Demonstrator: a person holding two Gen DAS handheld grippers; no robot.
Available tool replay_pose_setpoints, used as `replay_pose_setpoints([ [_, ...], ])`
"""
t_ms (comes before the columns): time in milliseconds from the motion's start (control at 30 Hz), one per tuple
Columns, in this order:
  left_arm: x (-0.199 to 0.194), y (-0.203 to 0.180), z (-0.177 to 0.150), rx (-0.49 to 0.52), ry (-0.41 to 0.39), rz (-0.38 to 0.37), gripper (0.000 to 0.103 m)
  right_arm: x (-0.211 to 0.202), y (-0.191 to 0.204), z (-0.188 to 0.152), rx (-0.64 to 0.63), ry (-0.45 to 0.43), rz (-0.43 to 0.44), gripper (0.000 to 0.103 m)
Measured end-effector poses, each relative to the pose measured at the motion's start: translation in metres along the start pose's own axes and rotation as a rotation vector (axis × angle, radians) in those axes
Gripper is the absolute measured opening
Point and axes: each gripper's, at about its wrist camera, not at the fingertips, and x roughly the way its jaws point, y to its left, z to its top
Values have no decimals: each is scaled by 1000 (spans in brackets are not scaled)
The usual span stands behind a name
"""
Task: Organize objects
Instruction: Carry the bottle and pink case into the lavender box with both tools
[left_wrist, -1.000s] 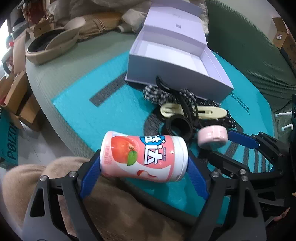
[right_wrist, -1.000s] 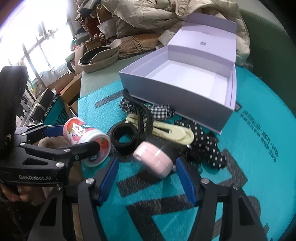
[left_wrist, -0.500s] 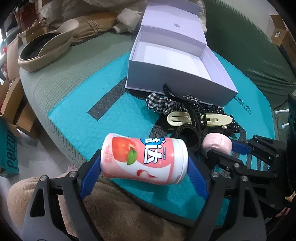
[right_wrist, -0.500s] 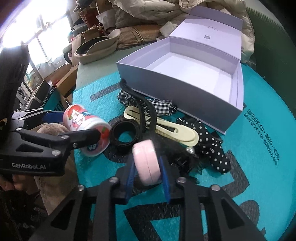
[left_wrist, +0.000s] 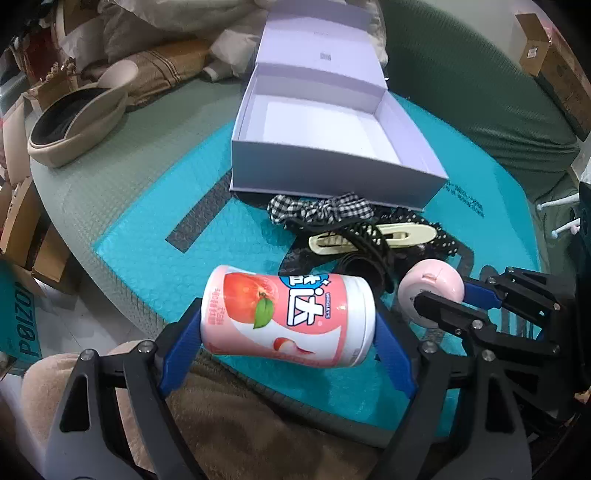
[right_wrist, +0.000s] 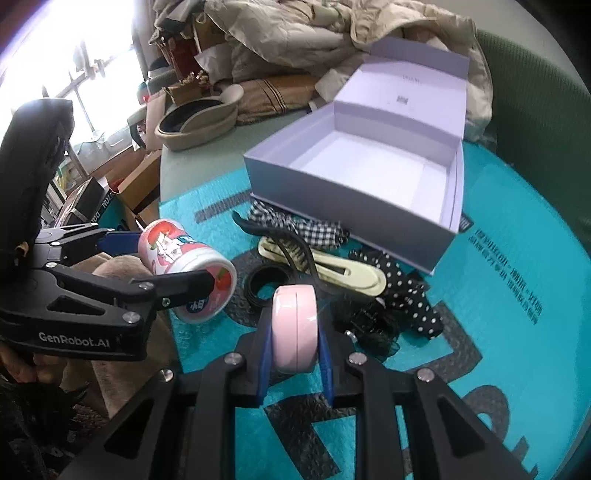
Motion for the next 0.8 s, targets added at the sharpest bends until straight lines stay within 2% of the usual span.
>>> replay_pose_setpoints([
  [400,-24,-5,9,4,-42,2,84,-19,3,21,-4,-36,-12,22],
  [800,-33,-3,47,11,-90,23,84,-16,-9,62,-24,-81,5,22],
])
